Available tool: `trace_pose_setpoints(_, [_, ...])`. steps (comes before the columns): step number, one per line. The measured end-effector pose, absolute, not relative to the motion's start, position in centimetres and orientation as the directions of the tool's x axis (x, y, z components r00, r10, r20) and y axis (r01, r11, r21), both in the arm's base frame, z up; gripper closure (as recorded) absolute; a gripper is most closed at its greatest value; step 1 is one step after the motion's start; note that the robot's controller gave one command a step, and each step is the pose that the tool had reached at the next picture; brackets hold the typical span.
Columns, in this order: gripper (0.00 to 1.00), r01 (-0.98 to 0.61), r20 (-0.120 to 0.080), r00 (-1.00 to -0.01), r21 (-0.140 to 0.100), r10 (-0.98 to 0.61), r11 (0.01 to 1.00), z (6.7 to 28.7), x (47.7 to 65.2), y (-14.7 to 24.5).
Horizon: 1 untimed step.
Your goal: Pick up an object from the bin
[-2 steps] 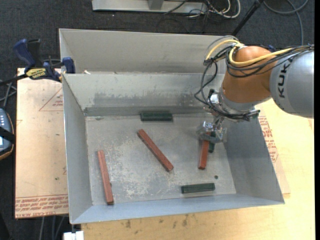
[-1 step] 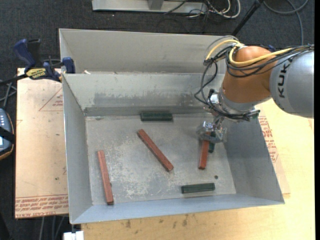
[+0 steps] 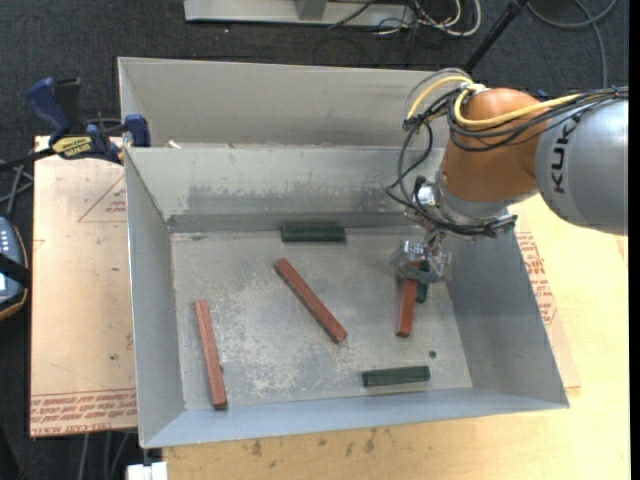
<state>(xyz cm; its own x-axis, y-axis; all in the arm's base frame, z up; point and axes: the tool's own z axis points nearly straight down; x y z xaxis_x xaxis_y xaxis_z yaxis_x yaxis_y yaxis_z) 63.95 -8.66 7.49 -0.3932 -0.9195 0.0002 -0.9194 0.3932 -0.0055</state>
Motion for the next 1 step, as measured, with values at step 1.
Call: trace_pose_setpoints(1, [1.0,-0.942,0.002,-0.335,-0.01,-0.942,0.334,7.54,64.14,-7.4])
